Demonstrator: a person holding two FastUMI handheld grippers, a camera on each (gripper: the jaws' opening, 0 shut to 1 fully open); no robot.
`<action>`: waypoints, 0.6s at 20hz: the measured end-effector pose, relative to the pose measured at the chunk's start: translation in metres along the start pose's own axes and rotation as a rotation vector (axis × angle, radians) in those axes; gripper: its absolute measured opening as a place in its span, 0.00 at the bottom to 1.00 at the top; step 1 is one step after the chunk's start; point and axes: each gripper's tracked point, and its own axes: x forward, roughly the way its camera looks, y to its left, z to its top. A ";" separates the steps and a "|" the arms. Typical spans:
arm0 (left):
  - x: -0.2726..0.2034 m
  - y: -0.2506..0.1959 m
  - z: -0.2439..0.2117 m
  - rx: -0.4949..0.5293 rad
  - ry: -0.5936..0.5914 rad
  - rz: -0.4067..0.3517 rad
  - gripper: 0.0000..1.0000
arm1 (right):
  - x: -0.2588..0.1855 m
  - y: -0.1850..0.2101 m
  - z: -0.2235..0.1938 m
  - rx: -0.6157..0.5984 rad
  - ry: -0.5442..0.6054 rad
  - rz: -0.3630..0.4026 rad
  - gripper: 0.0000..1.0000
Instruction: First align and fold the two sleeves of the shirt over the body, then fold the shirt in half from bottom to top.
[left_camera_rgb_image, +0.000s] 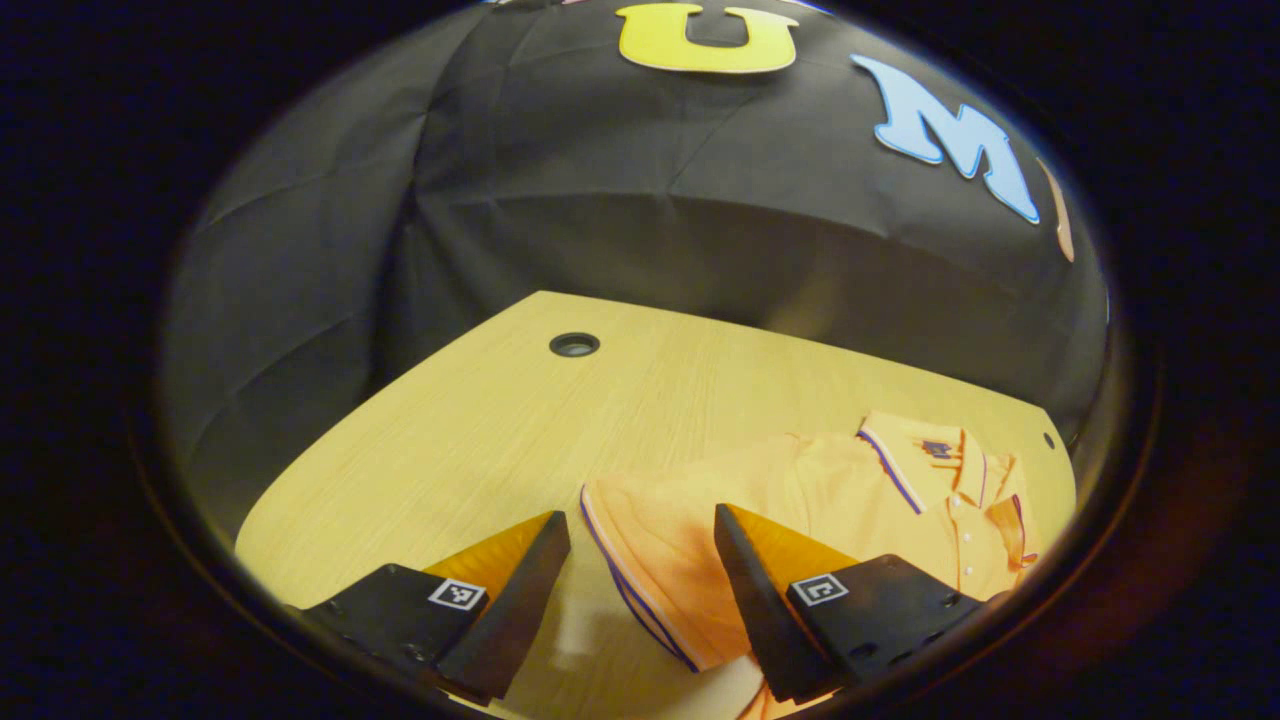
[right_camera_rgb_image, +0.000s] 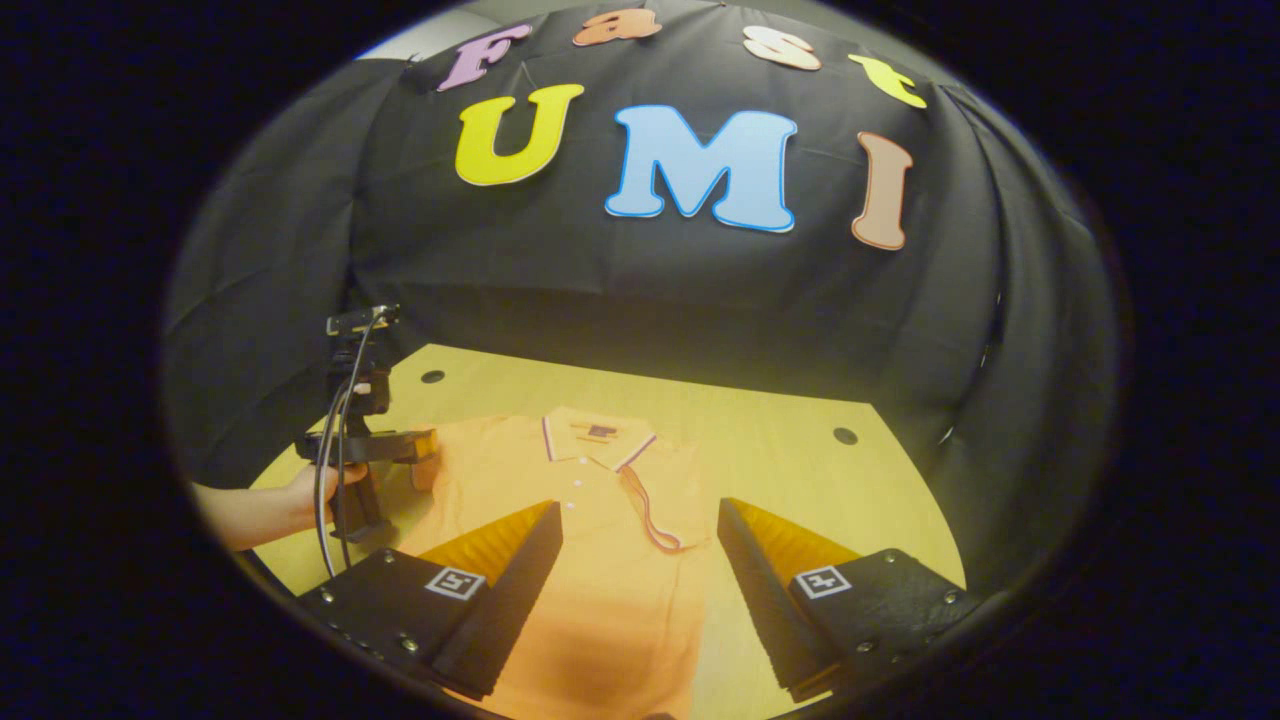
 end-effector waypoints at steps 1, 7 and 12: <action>0.006 -0.001 -0.005 0.004 0.011 -0.001 0.94 | -0.001 0.000 0.000 0.003 0.002 0.000 0.97; 0.013 -0.016 -0.004 0.057 0.017 -0.001 0.94 | -0.002 0.005 -0.010 0.026 0.032 0.008 0.97; 0.017 -0.013 -0.005 0.076 0.021 0.005 0.29 | -0.007 -0.001 -0.021 0.086 0.052 -0.004 0.97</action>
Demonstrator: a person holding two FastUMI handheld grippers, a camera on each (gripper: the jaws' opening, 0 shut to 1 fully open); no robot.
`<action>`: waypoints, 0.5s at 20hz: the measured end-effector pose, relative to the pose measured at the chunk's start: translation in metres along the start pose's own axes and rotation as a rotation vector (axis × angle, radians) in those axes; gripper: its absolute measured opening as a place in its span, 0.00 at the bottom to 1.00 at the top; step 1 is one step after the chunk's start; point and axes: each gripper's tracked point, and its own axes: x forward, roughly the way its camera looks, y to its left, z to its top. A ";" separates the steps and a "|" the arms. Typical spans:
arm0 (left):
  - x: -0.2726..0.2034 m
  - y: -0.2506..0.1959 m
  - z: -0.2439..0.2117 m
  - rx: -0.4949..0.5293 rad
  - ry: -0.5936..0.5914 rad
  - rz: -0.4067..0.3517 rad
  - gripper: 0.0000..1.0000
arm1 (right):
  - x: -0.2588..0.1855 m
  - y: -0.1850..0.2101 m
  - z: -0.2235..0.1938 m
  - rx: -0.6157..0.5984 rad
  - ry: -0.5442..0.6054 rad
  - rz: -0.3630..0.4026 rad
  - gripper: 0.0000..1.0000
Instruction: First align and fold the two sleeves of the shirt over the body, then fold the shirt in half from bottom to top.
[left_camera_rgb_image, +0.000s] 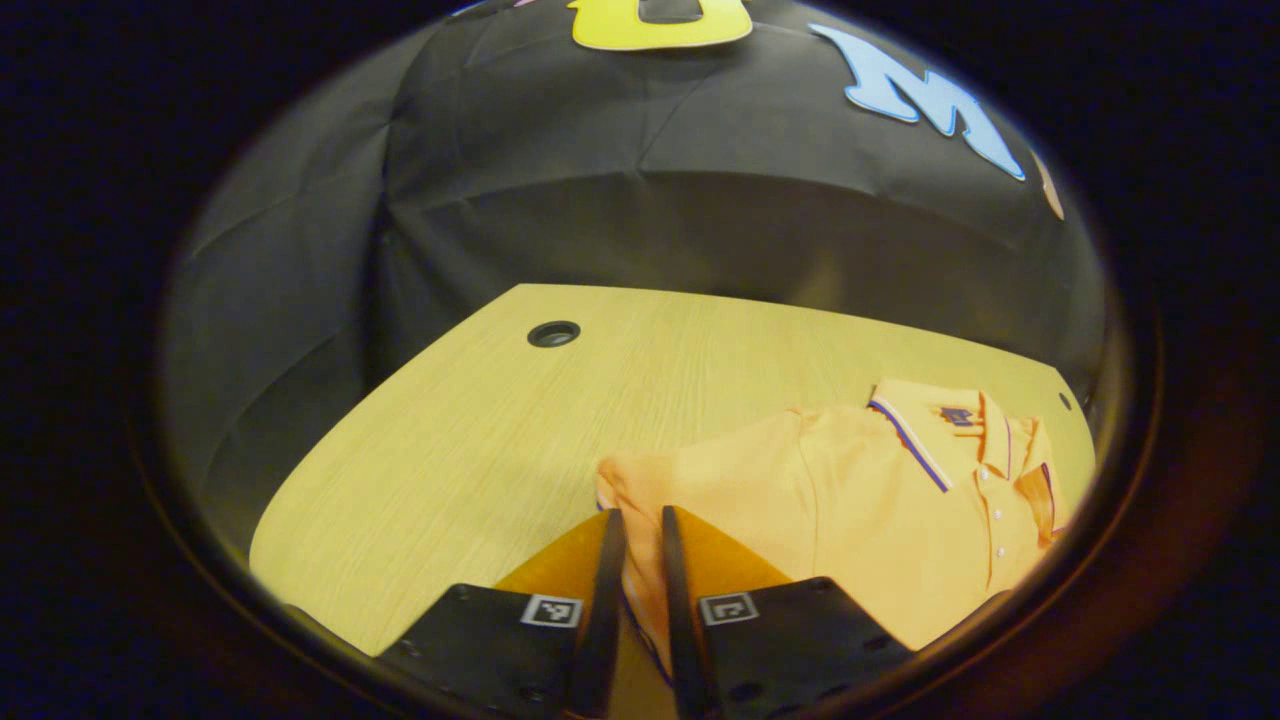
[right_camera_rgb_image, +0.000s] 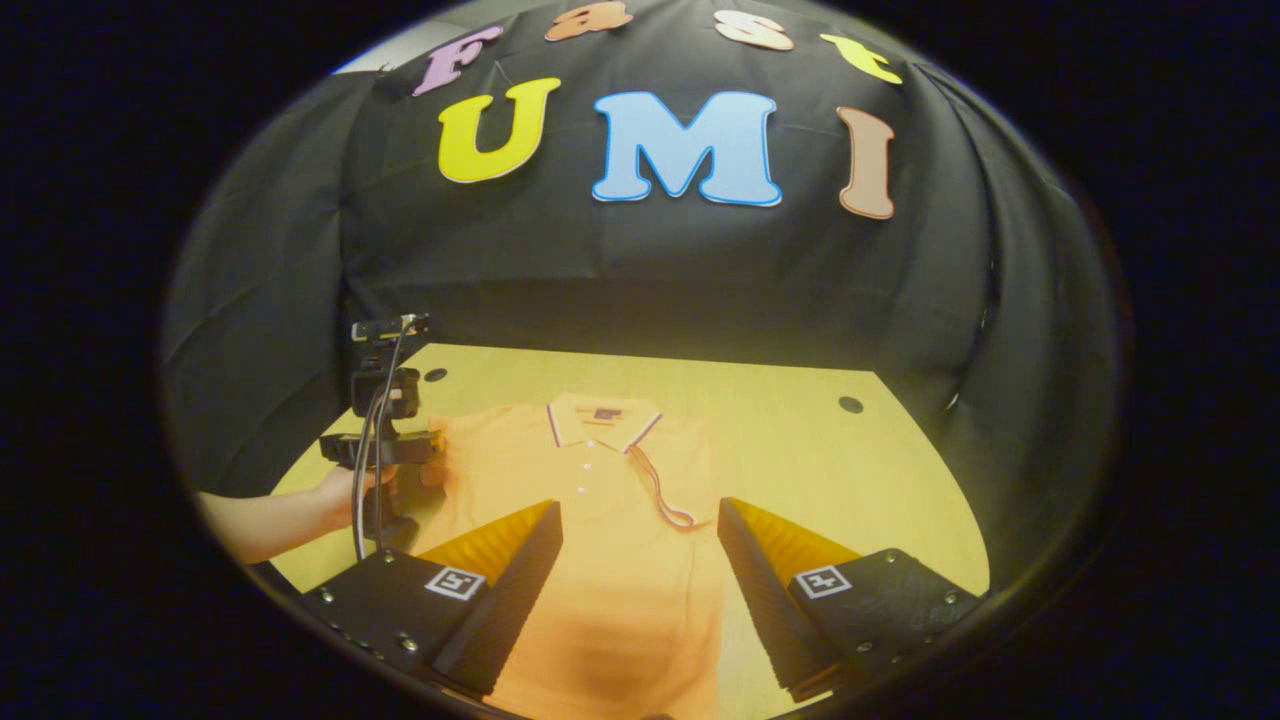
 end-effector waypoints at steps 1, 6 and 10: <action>-0.001 0.000 0.001 0.001 -0.005 -0.012 0.18 | -0.001 -0.003 -0.002 0.011 0.004 -0.006 0.98; -0.006 -0.007 0.012 0.035 -0.024 -0.020 0.09 | -0.006 -0.017 -0.009 0.047 0.010 -0.046 0.96; -0.027 -0.035 0.041 0.052 -0.090 -0.071 0.08 | -0.008 -0.020 -0.013 0.050 0.015 -0.065 0.96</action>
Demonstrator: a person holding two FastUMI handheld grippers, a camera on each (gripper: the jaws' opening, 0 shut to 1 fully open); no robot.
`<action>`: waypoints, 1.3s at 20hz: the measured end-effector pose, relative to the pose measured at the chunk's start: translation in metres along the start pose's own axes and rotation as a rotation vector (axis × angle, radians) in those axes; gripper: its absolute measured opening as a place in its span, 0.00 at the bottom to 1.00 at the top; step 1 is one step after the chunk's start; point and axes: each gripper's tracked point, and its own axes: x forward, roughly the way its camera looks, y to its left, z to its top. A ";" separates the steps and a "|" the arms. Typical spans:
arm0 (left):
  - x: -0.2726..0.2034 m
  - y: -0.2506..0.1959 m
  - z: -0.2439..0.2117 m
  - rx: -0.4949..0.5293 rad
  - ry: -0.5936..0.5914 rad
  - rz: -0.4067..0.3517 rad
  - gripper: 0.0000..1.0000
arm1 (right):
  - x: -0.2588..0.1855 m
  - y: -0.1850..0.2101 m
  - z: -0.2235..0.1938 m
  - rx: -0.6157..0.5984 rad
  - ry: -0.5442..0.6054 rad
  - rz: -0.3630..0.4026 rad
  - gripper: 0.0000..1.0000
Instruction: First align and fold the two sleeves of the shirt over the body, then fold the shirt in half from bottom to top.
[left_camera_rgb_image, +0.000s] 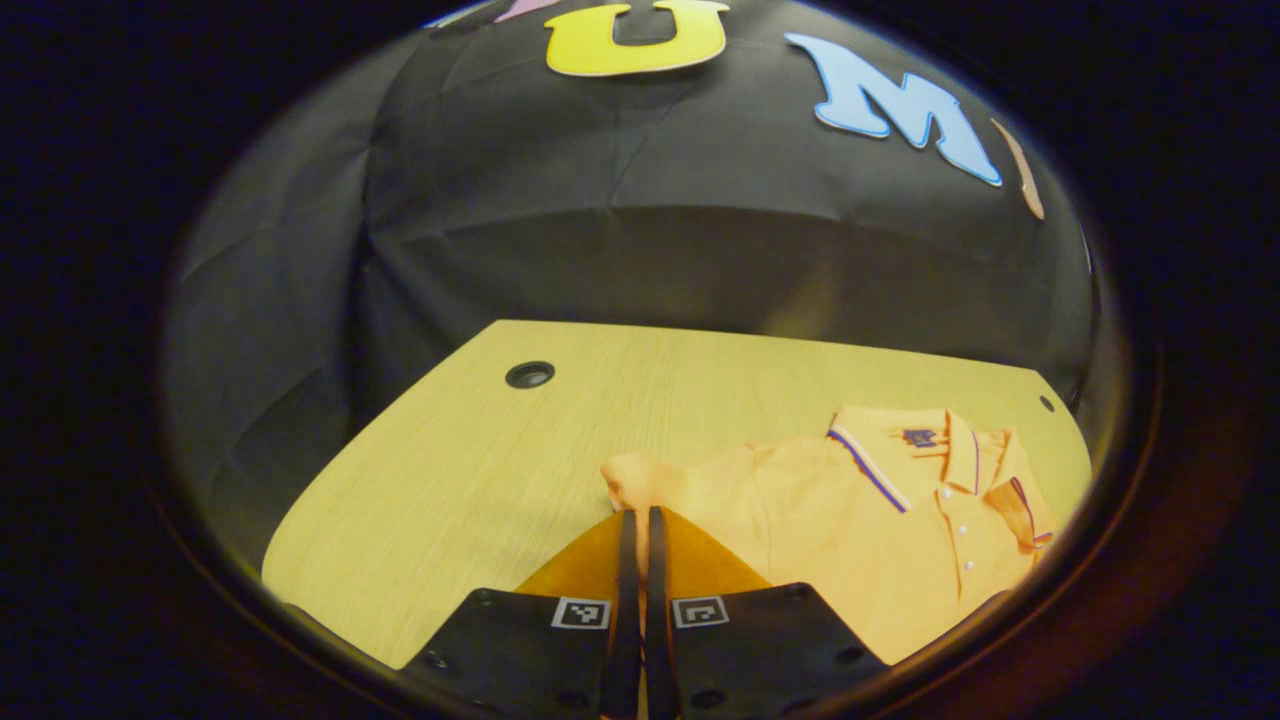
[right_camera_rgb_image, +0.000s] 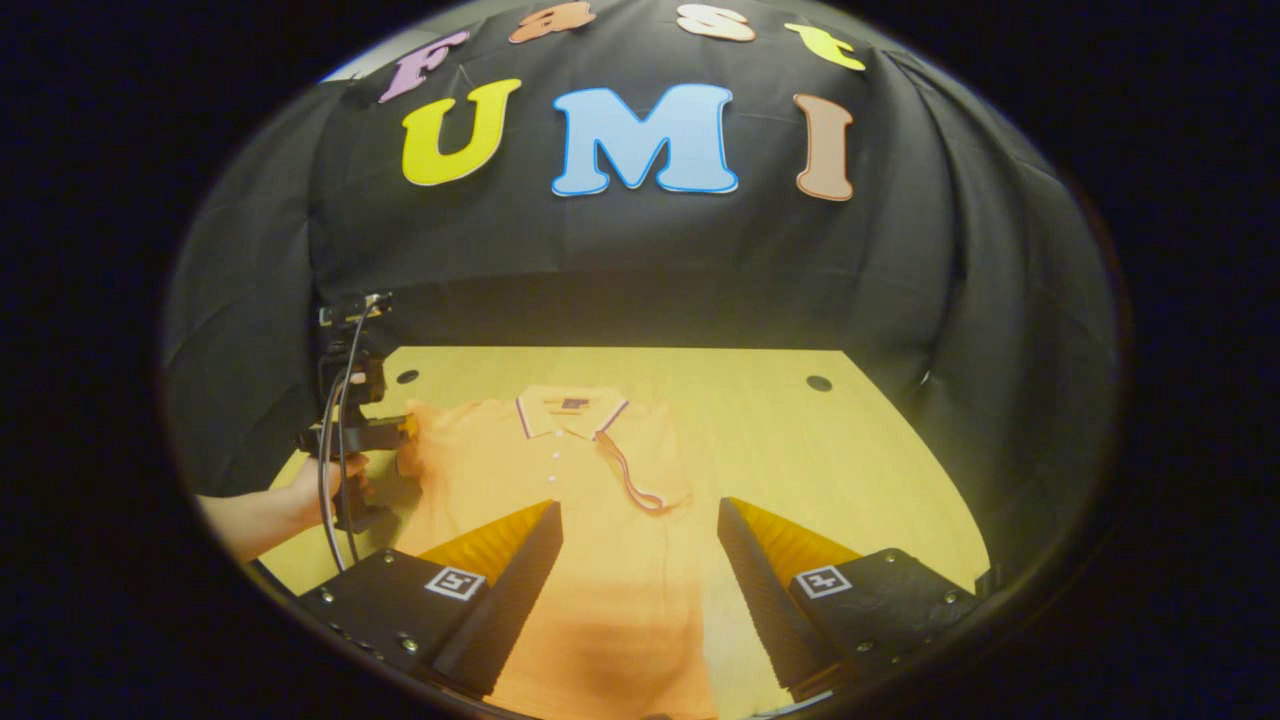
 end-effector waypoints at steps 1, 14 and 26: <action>-0.004 -0.010 0.004 0.010 -0.009 -0.019 0.08 | 0.001 0.001 -0.001 0.006 0.002 -0.002 0.96; -0.001 -0.090 -0.021 0.163 0.041 -0.177 0.08 | 0.009 0.007 -0.035 0.056 0.027 -0.041 0.97; -0.041 -0.107 -0.038 0.114 0.088 -0.220 0.93 | -0.018 -0.030 -0.065 0.070 0.045 -0.060 0.96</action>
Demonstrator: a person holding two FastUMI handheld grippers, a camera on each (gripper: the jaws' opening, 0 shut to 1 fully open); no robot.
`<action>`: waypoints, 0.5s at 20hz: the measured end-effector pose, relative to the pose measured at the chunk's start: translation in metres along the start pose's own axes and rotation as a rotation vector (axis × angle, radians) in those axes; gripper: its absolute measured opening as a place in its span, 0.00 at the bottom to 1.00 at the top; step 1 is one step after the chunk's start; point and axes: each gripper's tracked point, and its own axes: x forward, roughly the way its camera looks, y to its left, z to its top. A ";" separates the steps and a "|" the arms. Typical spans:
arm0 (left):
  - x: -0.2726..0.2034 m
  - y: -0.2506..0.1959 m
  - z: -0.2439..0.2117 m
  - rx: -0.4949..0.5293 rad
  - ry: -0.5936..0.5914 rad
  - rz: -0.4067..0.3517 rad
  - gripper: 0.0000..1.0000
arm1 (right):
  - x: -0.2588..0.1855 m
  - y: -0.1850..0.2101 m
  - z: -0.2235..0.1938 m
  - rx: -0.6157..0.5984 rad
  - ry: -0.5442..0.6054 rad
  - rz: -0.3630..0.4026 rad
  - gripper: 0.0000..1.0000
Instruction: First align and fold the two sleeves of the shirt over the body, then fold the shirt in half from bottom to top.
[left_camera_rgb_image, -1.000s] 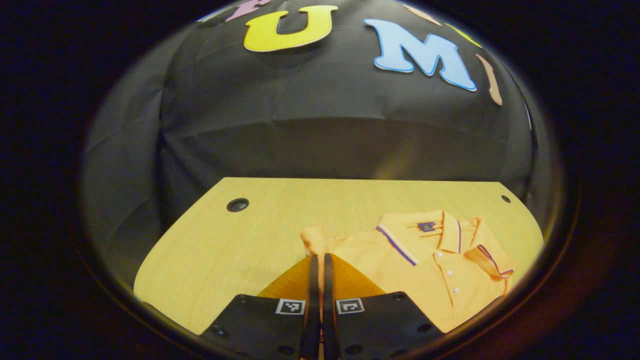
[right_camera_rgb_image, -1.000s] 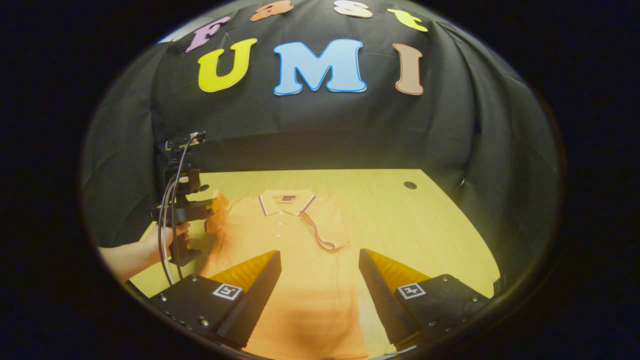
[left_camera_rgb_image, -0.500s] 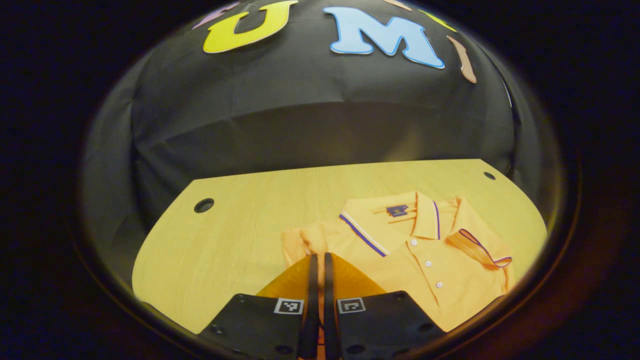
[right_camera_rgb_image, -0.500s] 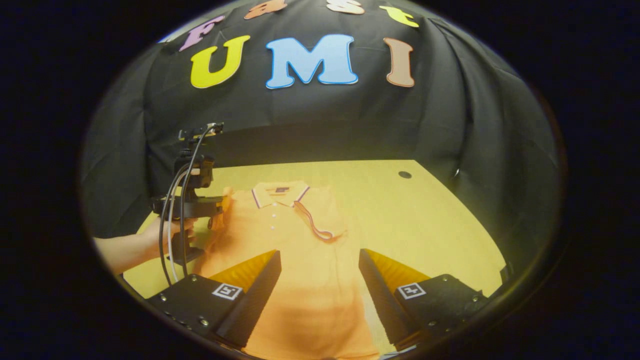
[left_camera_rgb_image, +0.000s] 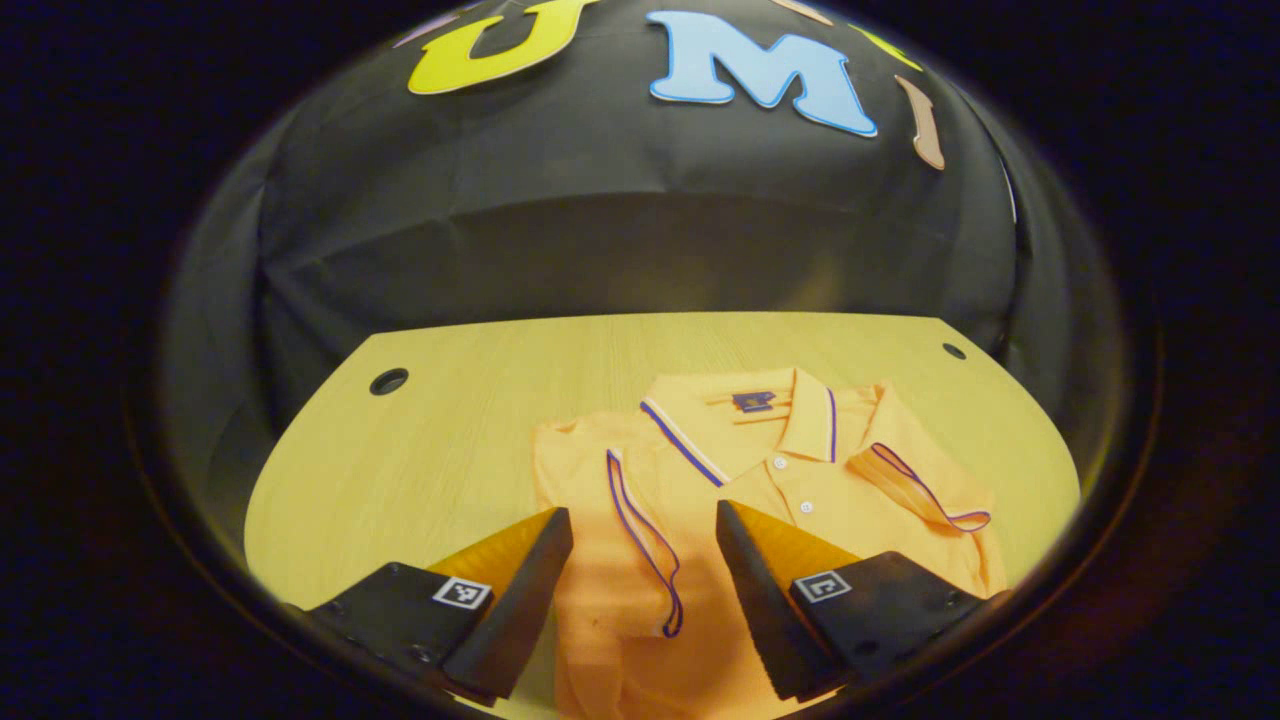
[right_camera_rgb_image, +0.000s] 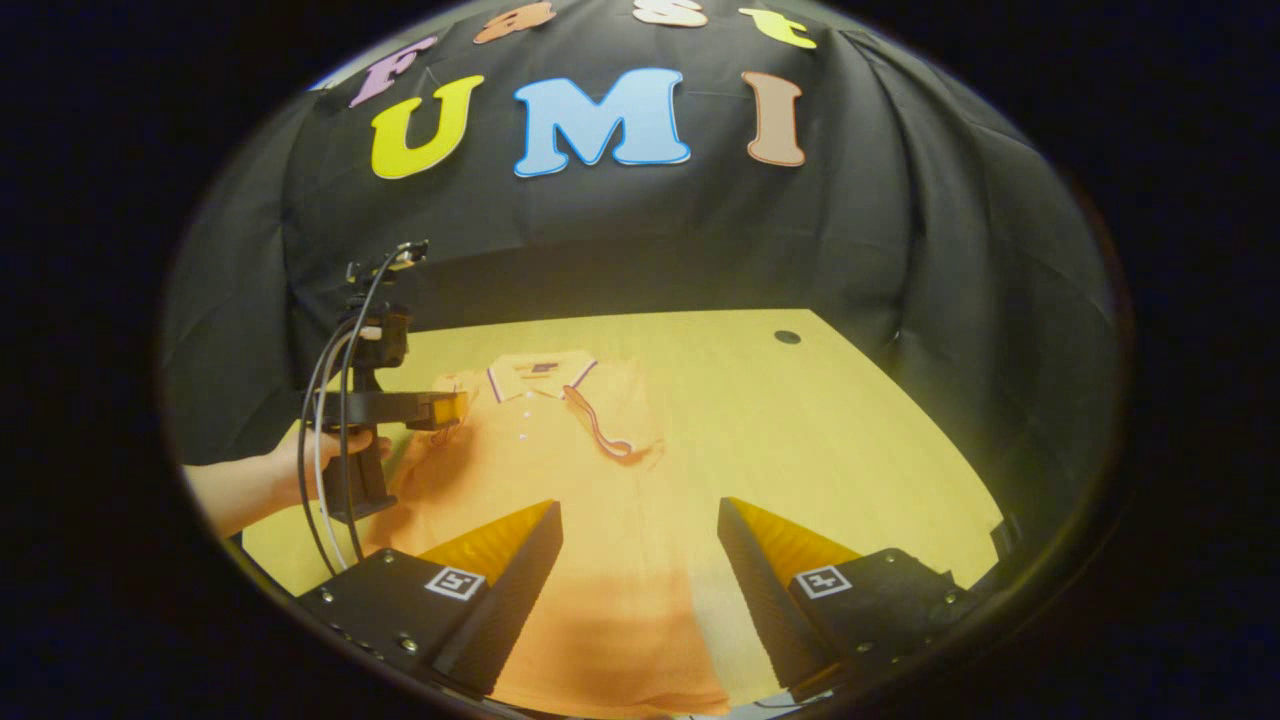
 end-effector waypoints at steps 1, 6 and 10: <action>-0.009 0.000 -0.004 -0.002 -0.003 0.003 0.99 | -0.002 -0.005 -0.007 -0.003 0.010 -0.003 0.96; -0.073 0.001 -0.029 -0.004 -0.008 0.004 0.96 | -0.010 -0.021 -0.051 -0.001 0.074 0.012 0.97; -0.132 0.001 -0.065 0.022 0.013 -0.001 0.96 | -0.017 -0.022 -0.088 -0.004 0.129 0.038 0.97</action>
